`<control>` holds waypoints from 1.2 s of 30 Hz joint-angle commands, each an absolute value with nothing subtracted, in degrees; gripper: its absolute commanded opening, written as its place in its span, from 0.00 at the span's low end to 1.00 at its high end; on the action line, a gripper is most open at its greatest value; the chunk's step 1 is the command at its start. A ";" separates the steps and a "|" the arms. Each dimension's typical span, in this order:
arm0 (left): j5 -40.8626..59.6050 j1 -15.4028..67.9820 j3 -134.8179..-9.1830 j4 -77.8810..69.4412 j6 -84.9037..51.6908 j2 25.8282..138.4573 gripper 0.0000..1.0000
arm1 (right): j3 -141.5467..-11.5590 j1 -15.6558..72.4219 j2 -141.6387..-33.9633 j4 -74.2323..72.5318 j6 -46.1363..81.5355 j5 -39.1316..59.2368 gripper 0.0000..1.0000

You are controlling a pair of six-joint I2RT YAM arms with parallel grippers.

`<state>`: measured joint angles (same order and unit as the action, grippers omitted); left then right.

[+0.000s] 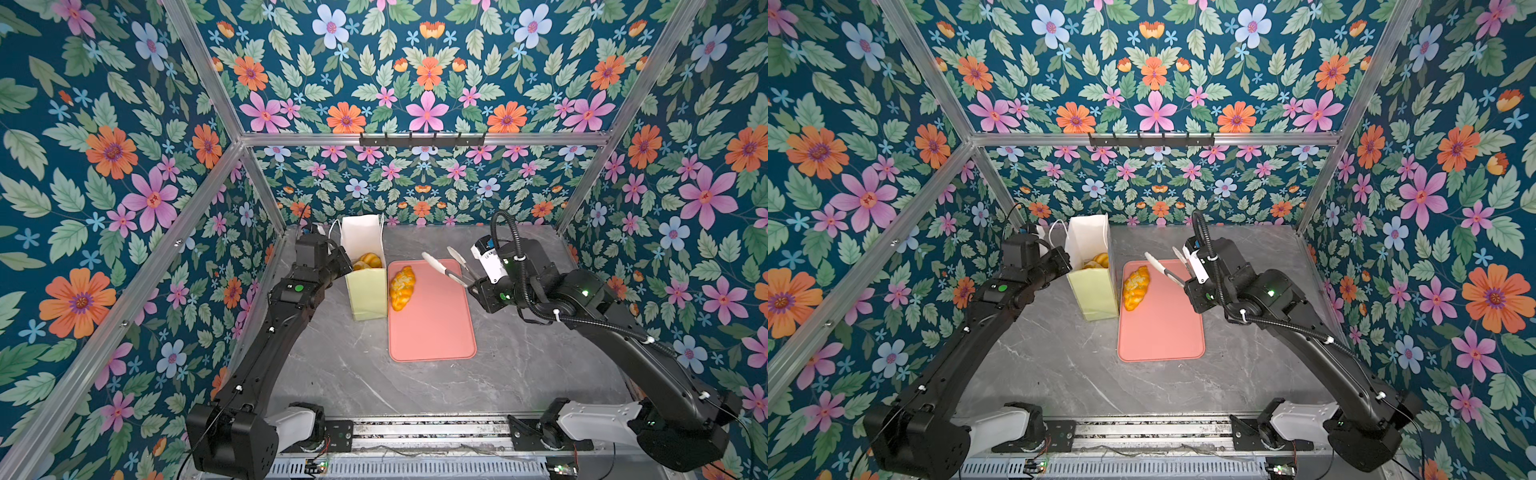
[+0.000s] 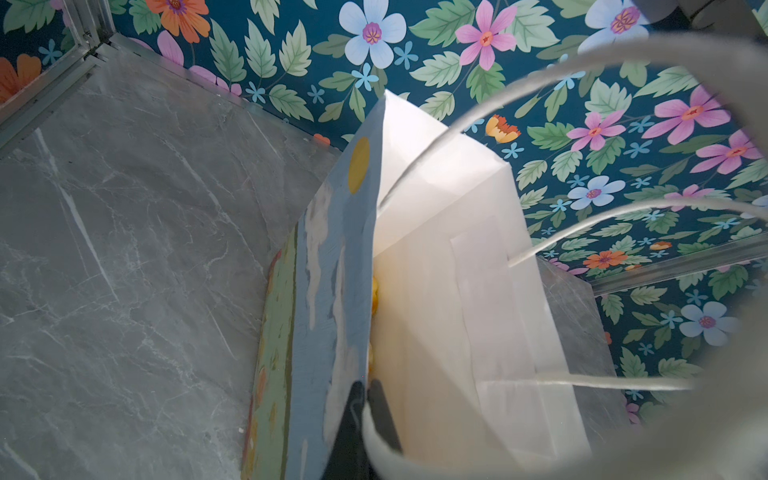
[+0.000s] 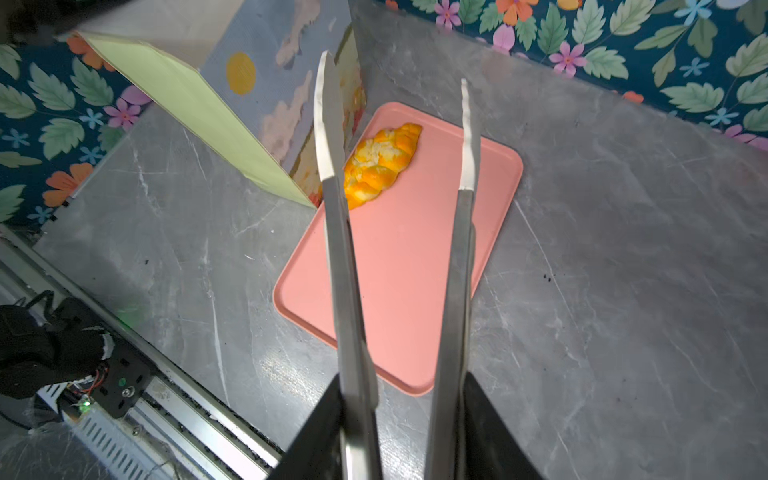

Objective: Place the fake bread into the paper bag
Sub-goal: 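Withdraw the open tongs from the bag and move over the pink tray, then lower the open tongs around the braided loaf on the pink tray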

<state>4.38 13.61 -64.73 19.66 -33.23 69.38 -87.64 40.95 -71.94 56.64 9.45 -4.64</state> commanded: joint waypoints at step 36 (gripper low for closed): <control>4.66 13.62 -63.05 17.70 -34.10 68.64 0.00 | -86.03 47.80 -98.50 44.21 22.15 -8.35 0.44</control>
<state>4.45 13.61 -63.20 18.33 -34.13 68.79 -85.34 47.51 -98.00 44.88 20.84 -6.44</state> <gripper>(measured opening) 0.050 0.440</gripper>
